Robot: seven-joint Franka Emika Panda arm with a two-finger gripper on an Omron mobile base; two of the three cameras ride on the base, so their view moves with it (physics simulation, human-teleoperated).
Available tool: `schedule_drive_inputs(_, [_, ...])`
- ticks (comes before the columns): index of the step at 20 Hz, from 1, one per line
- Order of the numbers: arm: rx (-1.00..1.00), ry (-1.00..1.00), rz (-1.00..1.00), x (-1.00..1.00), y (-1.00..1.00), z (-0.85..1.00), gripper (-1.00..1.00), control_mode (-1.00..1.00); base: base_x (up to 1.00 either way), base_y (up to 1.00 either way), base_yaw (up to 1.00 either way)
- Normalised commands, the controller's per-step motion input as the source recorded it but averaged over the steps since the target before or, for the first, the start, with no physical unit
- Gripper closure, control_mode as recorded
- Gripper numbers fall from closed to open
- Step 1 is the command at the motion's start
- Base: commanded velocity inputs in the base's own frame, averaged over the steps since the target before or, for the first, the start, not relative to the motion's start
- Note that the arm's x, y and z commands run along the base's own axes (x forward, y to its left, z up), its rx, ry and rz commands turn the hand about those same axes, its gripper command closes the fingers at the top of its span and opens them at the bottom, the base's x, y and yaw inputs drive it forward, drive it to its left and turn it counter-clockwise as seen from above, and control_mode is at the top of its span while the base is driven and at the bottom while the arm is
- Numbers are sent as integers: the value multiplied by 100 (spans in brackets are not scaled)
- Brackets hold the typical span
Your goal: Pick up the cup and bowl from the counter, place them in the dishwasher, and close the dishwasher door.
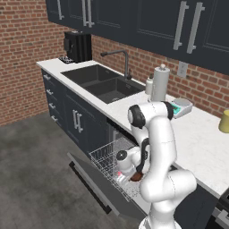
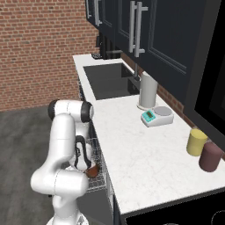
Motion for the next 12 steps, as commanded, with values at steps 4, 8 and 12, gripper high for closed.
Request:
schedule_drive_inputs(4, [1, 0, 0, 6, -29, -52, 100, -100, 0, 0, 0])
schedule_drive_inputs(8, [0, 0, 0, 41, -8, -59, 100, -100, 0, 0, 0])
schedule_drive_inputs(12, [0, -1, 0, 35, 0, -35, 100, -100, 0, 0, 0])
